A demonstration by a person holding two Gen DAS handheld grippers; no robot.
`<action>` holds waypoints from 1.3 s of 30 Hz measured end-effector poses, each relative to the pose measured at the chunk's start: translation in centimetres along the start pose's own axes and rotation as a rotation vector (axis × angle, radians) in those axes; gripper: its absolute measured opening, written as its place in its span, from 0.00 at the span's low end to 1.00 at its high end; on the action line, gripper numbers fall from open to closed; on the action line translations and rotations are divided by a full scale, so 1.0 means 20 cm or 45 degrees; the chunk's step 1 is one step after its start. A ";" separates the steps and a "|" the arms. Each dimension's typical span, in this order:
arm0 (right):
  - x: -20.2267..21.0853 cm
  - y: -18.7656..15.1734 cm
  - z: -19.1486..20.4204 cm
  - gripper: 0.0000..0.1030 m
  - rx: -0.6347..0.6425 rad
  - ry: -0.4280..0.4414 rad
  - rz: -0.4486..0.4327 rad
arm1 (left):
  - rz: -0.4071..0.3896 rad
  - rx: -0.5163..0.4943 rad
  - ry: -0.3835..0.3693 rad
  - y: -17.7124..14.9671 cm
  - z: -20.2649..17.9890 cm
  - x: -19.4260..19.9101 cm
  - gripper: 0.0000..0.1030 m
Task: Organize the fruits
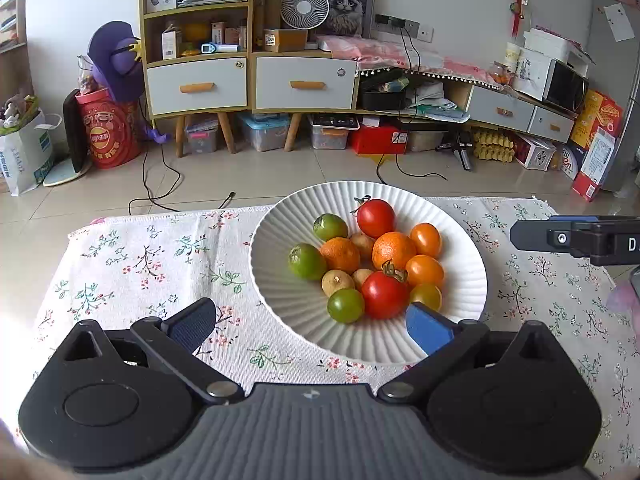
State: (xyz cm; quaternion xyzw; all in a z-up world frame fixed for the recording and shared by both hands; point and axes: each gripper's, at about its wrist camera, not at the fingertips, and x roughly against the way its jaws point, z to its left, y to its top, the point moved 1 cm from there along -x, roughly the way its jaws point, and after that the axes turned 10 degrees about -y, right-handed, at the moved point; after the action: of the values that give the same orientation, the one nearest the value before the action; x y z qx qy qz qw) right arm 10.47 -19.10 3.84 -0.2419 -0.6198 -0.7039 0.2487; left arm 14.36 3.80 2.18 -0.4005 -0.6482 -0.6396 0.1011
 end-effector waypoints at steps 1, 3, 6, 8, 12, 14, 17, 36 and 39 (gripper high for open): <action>0.01 -0.01 0.00 0.94 -0.006 -0.003 0.000 | 0.003 0.008 0.008 0.00 0.00 0.01 0.92; 0.04 -0.02 0.00 0.95 -0.015 -0.012 0.001 | 0.007 0.028 0.026 -0.03 -0.03 0.04 0.92; 0.09 -0.06 0.00 0.99 -0.023 -0.043 0.006 | 0.025 0.039 0.056 -0.06 -0.06 0.08 0.92; 0.13 -0.09 0.01 0.99 -0.016 -0.064 0.004 | 0.039 0.039 0.084 -0.09 -0.09 0.12 0.92; 0.19 -0.15 0.01 0.99 -0.032 -0.115 0.038 | 0.052 0.073 0.123 -0.14 -0.13 0.20 0.92; 0.21 -0.17 0.01 0.99 -0.056 -0.179 0.078 | 0.058 0.094 0.145 -0.16 -0.14 0.24 0.92; 0.25 -0.21 0.00 0.99 -0.095 -0.229 0.131 | 0.046 0.139 0.167 -0.19 -0.16 0.31 0.92; 0.41 -0.36 0.22 0.99 0.150 -0.318 0.069 | 0.048 0.146 0.301 -0.32 -0.24 0.44 0.92; 0.41 -0.37 0.25 0.99 0.193 -0.306 0.074 | 0.052 0.131 0.313 -0.34 -0.26 0.43 0.92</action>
State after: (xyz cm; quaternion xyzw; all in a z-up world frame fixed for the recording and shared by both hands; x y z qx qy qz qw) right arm -0.40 -13.71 4.05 -0.3229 -0.6891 -0.6137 0.2105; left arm 2.27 3.32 3.58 -0.3266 -0.6545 -0.6477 0.2132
